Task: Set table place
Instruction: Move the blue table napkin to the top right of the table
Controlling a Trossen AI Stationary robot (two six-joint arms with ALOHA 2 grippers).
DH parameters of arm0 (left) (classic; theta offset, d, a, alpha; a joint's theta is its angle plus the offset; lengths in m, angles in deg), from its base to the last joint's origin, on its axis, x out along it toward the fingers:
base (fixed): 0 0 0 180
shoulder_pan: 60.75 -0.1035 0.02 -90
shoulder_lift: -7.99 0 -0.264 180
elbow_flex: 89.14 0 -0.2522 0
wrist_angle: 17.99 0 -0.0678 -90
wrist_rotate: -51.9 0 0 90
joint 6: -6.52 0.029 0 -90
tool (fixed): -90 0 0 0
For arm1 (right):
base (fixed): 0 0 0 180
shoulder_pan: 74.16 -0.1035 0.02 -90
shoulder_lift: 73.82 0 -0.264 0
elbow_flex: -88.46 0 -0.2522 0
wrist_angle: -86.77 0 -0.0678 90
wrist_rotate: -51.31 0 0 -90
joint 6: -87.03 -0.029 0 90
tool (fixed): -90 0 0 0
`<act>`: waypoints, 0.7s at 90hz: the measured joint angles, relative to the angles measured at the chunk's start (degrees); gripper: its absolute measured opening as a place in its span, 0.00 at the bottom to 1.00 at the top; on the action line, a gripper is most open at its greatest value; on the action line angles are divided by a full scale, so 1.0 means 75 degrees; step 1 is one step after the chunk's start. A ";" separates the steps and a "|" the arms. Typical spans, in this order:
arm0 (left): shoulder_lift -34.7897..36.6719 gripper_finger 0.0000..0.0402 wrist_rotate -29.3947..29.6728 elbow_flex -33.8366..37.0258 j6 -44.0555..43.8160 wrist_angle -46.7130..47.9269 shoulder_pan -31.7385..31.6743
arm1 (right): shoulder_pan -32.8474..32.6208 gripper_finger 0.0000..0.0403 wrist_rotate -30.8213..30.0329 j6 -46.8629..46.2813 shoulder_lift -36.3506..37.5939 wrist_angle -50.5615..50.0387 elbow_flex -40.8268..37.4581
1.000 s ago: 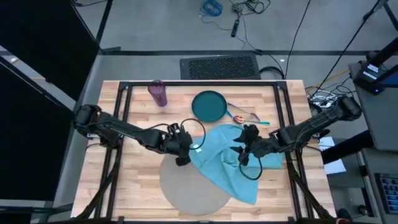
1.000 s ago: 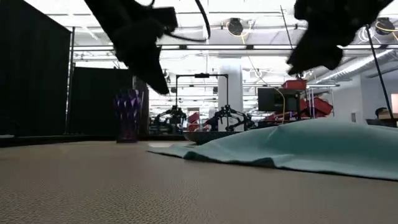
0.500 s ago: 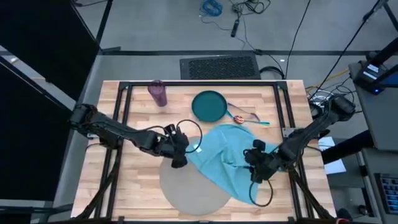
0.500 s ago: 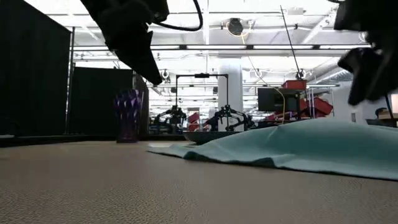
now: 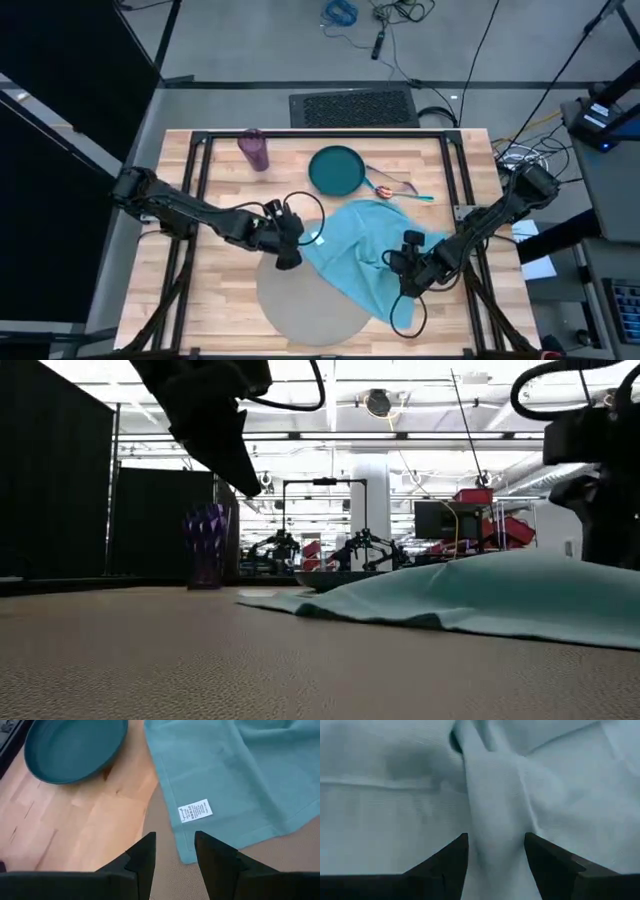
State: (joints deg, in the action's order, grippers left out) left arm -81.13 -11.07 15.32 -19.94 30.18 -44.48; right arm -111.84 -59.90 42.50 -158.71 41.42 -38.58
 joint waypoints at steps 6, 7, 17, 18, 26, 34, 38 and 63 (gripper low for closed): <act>0.0000 0.31 -0.0003 0.0000 -0.0001 0.0001 0.0000 | 0.0036 0.22 -0.0012 0.0098 -0.0020 -0.0003 0.0000; 0.0000 0.31 -0.0003 0.0000 -0.0003 0.0001 0.0000 | 0.0048 0.19 -0.0022 0.0128 -0.0020 -0.0001 0.0000; 0.0000 0.31 -0.0003 0.0000 -0.0006 0.0005 0.0000 | 0.0092 0.03 -0.0243 0.0402 -0.0014 -0.0009 0.0009; 0.0000 0.31 -0.0003 0.0000 -0.0006 0.0006 0.0000 | 0.0107 0.03 -0.0272 0.0418 -0.0014 -0.0026 0.0024; 0.0003 0.31 -0.0003 0.0000 -0.0003 0.0006 0.0000 | 0.0205 0.00 -0.0332 0.0593 -0.0014 -0.0246 0.0302; 0.0003 0.31 -0.0003 0.0000 0.0038 0.0006 0.0000 | 0.0340 0.00 -0.0454 0.0862 -0.0012 -0.1109 0.0978; 0.0003 0.31 -0.0005 0.0000 0.0059 0.0006 0.0000 | 0.0402 0.00 -0.0663 0.1017 -0.0012 -0.1616 0.1433; 0.0003 0.31 0.0001 0.0000 0.0215 -0.0002 0.0045 | 0.1143 0.00 -0.2782 0.2435 0.0006 -0.3882 0.4249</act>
State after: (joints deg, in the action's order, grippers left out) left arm -81.10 -11.07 15.32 -18.33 30.17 -44.15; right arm -103.27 -80.76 60.76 -158.66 12.31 -6.71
